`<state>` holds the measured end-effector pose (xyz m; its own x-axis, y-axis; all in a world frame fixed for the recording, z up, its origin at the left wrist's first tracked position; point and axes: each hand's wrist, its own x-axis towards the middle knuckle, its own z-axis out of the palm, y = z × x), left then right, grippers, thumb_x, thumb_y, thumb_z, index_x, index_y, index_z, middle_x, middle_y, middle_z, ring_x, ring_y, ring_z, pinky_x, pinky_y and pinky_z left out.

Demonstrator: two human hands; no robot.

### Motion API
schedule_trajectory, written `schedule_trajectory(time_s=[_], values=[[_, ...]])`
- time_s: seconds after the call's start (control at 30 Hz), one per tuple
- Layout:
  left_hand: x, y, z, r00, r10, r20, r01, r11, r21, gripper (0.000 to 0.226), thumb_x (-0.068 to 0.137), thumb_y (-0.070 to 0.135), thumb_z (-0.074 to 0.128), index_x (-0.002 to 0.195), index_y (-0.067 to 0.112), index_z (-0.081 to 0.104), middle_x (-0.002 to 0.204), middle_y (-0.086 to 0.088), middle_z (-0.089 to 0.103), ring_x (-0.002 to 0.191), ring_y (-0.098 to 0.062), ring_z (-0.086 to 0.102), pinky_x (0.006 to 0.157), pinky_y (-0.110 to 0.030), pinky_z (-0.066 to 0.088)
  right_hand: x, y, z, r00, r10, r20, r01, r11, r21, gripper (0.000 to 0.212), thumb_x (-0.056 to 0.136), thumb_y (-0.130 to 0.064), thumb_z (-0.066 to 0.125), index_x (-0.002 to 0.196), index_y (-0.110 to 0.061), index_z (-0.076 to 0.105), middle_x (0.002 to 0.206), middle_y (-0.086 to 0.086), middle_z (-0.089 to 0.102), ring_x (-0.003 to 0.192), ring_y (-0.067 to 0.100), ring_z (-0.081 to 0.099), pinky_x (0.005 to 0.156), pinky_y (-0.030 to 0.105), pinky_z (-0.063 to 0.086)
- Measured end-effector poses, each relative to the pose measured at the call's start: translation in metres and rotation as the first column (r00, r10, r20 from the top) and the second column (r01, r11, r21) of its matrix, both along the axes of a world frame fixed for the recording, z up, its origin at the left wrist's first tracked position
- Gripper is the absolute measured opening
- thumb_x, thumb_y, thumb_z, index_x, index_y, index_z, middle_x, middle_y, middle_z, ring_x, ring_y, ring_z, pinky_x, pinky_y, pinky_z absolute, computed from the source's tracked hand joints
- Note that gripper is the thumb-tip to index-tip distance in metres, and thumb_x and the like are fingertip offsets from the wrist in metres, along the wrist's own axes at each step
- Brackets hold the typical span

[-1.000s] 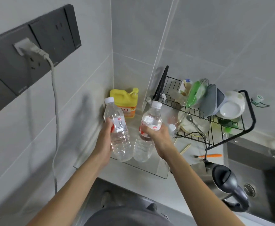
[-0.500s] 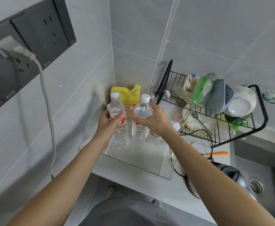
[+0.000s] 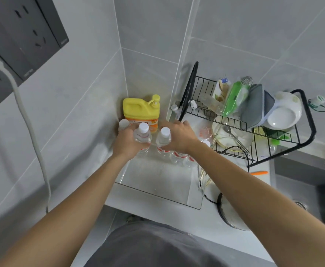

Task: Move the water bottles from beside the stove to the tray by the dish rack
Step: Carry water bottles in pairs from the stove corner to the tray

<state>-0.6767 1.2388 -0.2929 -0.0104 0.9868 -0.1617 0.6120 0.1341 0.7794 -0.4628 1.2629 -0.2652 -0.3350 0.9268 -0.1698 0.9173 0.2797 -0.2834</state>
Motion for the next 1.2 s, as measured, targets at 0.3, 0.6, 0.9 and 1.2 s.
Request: schedule_trajectory(time_s=[0.3, 0.6, 0.9, 1.2], values=[[0.022, 0.02, -0.016, 0.98, -0.178, -0.094, 0.177, 0.984, -0.02, 0.05, 0.06, 0.04, 0.091, 0.102, 0.032, 0.065, 0.097, 0.01, 0.073, 0.093, -0.02, 0.069, 0.077, -0.038, 0.057, 0.005, 0.003, 0.003, 0.969, 0.04, 0.246, -0.049, 0.998, 0.03, 0.067, 0.079, -0.042, 0.089, 0.135, -0.03, 0.053, 0.113, 0.001, 0.076, 0.107, 0.027, 0.067, 0.097, 0.037, 0.039], [0.016, 0.039, -0.006, 0.939, -0.301, -0.167, 0.301, 0.953, -0.025, 0.04, 0.073, 0.031, 0.087, 0.107, 0.028, 0.065, 0.105, 0.005, 0.072, 0.099, -0.025, 0.067, 0.087, -0.044, 0.055, 0.01, -0.002, 0.018, 0.995, 0.047, 0.085, -0.051, 0.998, 0.041, 0.05, 0.093, -0.042, 0.078, 0.135, -0.024, 0.059, 0.128, 0.005, 0.065, 0.116, 0.032, 0.064, 0.097, 0.039, 0.045], [0.017, 0.045, 0.003, 0.895, -0.413, -0.169, 0.415, 0.91, -0.029, 0.025, 0.085, 0.022, 0.085, 0.101, 0.012, 0.068, 0.1, -0.008, 0.071, 0.096, -0.032, 0.065, 0.08, -0.042, 0.051, 0.011, -0.008, 0.019, 0.997, -0.023, 0.069, 0.021, 0.999, 0.042, 0.041, 0.095, -0.043, 0.075, 0.121, -0.015, 0.061, 0.118, 0.011, 0.07, 0.108, 0.037, 0.066, 0.08, 0.036, 0.043], [0.016, 0.056, 0.005, 0.875, -0.455, -0.168, 0.448, 0.891, -0.077, 0.026, 0.087, 0.017, 0.082, 0.109, 0.017, 0.067, 0.106, -0.006, 0.073, 0.102, -0.031, 0.066, 0.089, -0.045, 0.052, 0.011, -0.008, 0.016, 0.996, -0.044, 0.083, 0.042, 0.999, 0.022, 0.046, 0.096, -0.044, 0.074, 0.127, -0.016, 0.057, 0.117, 0.012, 0.069, 0.108, 0.035, 0.065, 0.084, 0.042, 0.051]])
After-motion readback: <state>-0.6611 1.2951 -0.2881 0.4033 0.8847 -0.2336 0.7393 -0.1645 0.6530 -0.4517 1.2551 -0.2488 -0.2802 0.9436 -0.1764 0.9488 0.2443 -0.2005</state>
